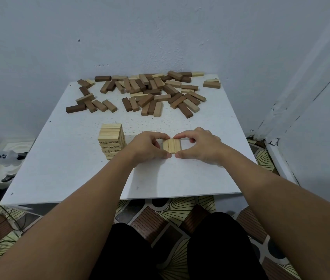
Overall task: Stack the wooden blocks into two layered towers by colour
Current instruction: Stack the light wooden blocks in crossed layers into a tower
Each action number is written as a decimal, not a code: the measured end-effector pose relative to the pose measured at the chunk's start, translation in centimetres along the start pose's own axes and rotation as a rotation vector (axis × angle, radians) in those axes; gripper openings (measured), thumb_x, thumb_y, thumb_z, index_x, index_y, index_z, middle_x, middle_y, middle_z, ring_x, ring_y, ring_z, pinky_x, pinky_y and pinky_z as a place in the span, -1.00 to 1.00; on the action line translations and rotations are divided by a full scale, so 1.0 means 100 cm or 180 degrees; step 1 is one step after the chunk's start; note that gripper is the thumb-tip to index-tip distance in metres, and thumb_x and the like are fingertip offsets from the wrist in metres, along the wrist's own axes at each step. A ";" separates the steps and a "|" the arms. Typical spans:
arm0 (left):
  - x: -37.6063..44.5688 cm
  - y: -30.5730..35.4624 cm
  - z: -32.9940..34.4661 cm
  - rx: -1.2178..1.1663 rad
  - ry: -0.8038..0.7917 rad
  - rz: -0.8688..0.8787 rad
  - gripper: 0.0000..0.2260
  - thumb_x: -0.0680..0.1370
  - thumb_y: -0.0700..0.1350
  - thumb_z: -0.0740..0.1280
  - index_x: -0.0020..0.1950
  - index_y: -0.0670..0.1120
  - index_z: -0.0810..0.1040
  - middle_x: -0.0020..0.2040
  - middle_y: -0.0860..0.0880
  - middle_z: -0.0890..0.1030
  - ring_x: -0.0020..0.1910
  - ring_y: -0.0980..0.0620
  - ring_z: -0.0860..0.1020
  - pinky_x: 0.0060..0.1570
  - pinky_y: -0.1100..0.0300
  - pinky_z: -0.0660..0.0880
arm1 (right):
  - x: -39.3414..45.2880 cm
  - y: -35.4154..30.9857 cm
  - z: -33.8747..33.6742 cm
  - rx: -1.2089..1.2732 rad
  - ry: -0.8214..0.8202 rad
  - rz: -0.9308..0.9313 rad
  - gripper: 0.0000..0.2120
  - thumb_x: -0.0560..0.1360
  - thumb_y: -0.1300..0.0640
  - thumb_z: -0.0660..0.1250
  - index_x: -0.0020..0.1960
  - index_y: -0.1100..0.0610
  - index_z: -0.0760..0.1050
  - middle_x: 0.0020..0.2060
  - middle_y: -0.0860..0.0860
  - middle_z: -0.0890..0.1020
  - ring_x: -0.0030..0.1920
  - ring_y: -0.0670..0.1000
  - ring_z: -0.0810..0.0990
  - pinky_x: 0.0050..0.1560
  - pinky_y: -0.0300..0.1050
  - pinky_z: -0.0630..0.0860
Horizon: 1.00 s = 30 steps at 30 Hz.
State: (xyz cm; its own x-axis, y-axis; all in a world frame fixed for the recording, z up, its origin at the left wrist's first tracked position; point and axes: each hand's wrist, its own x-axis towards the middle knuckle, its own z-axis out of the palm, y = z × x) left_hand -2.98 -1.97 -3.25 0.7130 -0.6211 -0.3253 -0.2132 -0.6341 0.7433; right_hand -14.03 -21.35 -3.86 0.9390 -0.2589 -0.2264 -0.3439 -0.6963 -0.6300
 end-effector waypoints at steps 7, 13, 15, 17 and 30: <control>-0.001 0.001 0.000 0.0021 -0.0031 0.0010 -0.48 0.43 -0.03 0.63 0.36 0.17 0.61 -0.15 -0.01 0.57 -0.19 0.06 0.52 -0.20 0.18 0.40 | -0.001 0.001 0.000 0.0007 0.0071 -0.0037 -0.47 0.35 -0.31 0.55 0.28 -0.42 0.50 0.09 -0.16 0.45 0.21 -0.06 0.38 0.14 0.03 0.19; -0.001 0.001 -0.001 0.0013 -0.0033 0.0014 -0.47 0.43 -0.02 0.63 0.37 0.16 0.60 -0.15 -0.01 0.59 -0.18 0.05 0.52 -0.18 0.16 0.41 | 0.000 -0.001 0.002 -0.0105 0.0080 -0.0037 -0.44 0.36 -0.32 0.54 0.32 -0.42 0.47 0.07 -0.16 0.43 0.22 -0.03 0.35 0.18 0.05 0.18; -0.001 0.001 -0.001 -0.0007 -0.0042 0.0014 -0.46 0.42 -0.02 0.63 0.38 0.16 0.60 -0.15 -0.01 0.59 -0.18 0.04 0.53 -0.17 0.14 0.42 | -0.001 -0.001 0.002 -0.0111 0.0055 -0.0050 -0.43 0.35 -0.35 0.54 0.33 -0.43 0.47 0.07 -0.17 0.42 0.23 -0.03 0.33 0.20 0.05 0.17; -0.001 0.001 -0.001 -0.0002 -0.0048 0.0008 -0.46 0.43 -0.03 0.63 0.38 0.16 0.60 -0.15 -0.01 0.59 -0.18 0.04 0.53 -0.17 0.14 0.43 | -0.001 0.000 0.003 -0.0067 0.0068 -0.0065 -0.44 0.35 -0.35 0.54 0.32 -0.44 0.48 0.07 -0.17 0.42 0.23 -0.04 0.34 0.21 0.05 0.16; -0.004 0.005 -0.003 0.0052 -0.0089 0.0065 -0.50 0.44 -0.03 0.62 0.35 0.16 0.61 -0.20 0.01 0.55 -0.22 0.07 0.50 -0.17 0.16 0.41 | 0.001 -0.001 0.007 -0.0162 0.0221 -0.0059 -0.45 0.37 -0.36 0.52 0.33 -0.42 0.48 0.05 -0.16 0.43 0.23 -0.01 0.33 0.20 0.05 0.15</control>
State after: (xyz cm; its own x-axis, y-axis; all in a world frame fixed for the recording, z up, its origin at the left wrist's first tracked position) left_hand -3.16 -1.86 -2.60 0.6895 -0.6465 -0.3266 -0.2386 -0.6285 0.7403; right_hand -13.92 -20.80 -4.37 0.9431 -0.2903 -0.1619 -0.3280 -0.7340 -0.5947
